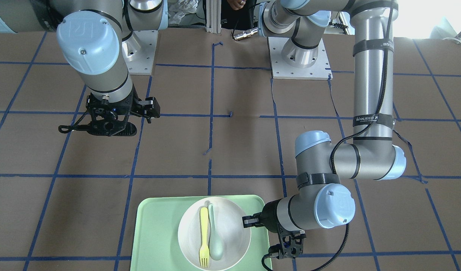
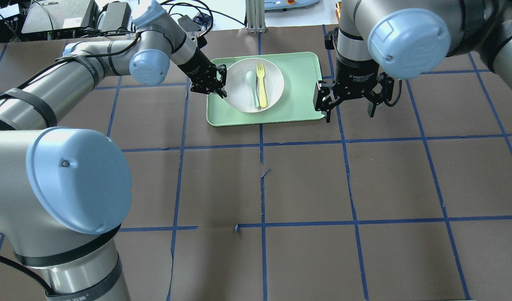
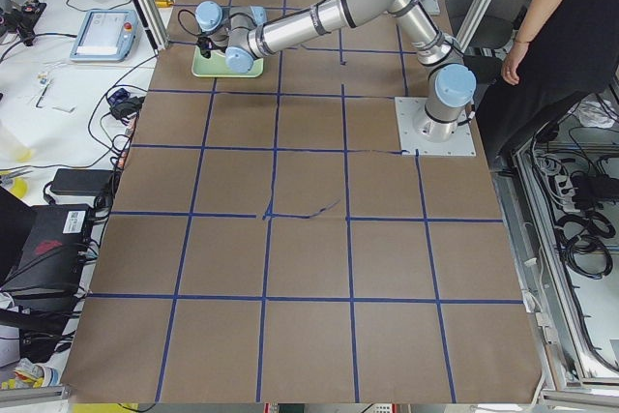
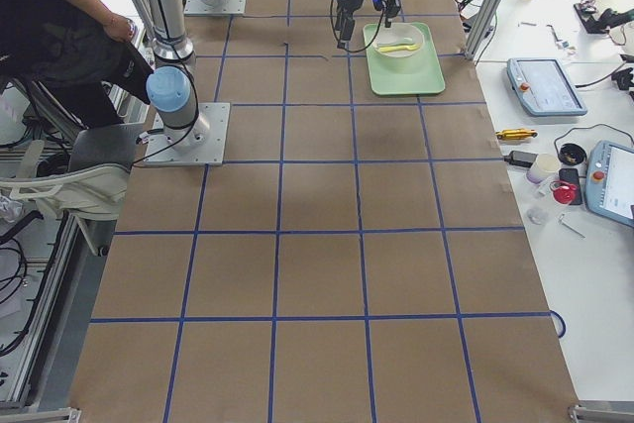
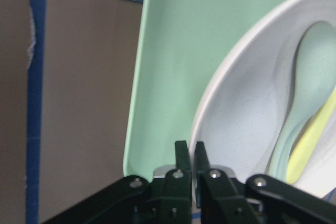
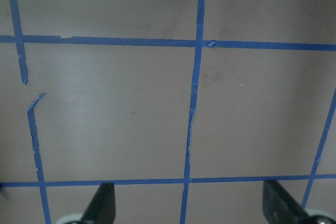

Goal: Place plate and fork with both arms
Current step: 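Carry the plate with the left gripper and lower it onto the green tray, then open the left gripper and withdraw it while the right gripper moves over the plate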

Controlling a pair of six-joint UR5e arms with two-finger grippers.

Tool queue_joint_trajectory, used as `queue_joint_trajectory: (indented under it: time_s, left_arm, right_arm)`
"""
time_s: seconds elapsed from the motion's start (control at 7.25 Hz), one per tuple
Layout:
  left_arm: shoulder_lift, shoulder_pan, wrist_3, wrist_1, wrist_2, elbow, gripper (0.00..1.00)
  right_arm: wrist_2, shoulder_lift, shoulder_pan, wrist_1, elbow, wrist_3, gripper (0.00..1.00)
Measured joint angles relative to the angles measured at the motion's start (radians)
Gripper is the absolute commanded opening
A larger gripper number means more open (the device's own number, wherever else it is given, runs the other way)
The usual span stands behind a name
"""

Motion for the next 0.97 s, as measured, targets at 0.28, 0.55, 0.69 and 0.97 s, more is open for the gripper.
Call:
queue_joint_trajectory:
  time_s: [0.28, 0.55, 0.69, 0.97]
  left_arm:
    - [-0.012, -0.019, -0.012, 0.010, 0.001, 0.006, 0.00]
    - [-0.022, -0.035, -0.010, 0.032, 0.004, 0.011, 0.99]
    - [-0.027, -0.040, -0.011, 0.066, 0.006, 0.011, 1.00]
    - [-0.020, -0.042, -0.030, 0.156, 0.007, 0.005, 1.00]
  right_arm:
    - [0.002, 0.000, -0.001, 0.000, 0.002, 0.001, 1.00]
    - [0.005, 0.000, -0.004, -0.002, 0.002, 0.000, 1.00]
    - [0.006, 0.000, -0.004, -0.006, 0.001, 0.000, 1.00]
    - [0.008, 0.013, -0.005, -0.037, 0.000, 0.003, 1.00]
